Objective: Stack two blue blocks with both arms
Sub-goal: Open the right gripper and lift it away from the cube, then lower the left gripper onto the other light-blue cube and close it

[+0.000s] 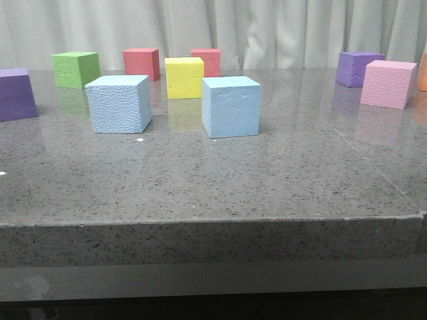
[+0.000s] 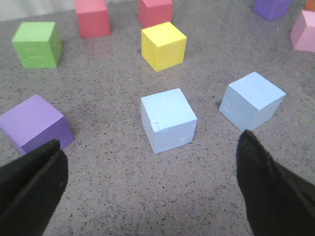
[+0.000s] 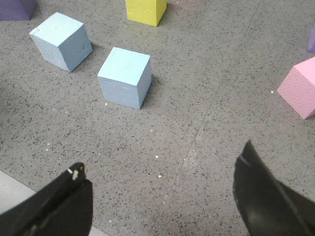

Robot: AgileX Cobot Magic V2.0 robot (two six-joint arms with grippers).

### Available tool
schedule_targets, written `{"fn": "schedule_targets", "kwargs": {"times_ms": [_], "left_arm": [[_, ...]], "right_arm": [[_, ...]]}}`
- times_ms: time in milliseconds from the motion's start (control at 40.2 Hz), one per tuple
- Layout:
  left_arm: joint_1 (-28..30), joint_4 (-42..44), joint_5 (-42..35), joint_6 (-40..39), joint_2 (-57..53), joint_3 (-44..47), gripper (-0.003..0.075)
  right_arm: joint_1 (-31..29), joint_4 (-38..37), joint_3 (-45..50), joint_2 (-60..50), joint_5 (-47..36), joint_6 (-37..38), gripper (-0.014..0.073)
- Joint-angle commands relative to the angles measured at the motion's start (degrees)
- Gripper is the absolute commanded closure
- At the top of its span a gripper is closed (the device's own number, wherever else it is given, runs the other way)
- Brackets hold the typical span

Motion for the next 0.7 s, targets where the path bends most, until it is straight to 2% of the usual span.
{"fn": "schedule_targets", "kwargs": {"times_ms": [0, 298, 398, 671], "left_arm": [[-2.63, 1.35, -4.46, 0.17, 4.15, -3.94, 0.0039], [-6.66, 6.05, -4.28, -1.86, 19.58, -13.65, 0.0048], [-8.07, 9.41, -2.13, -8.26, 24.66, -18.21, 0.0048], [-13.44, 30.92, 12.52, -30.58, 38.71, -32.99, 0.0048]], "right_arm": [[-0.32, 0.68, -1.47, -0.3, -3.85, -0.87, -0.0002], [-0.32, 0.68, -1.47, -0.3, -3.85, -0.87, -0.0002], [-0.32, 0.68, -1.47, -0.3, -3.85, -0.87, -0.0002], [-0.32, 0.68, -1.47, -0.3, -3.85, -0.87, -0.0002]]}}
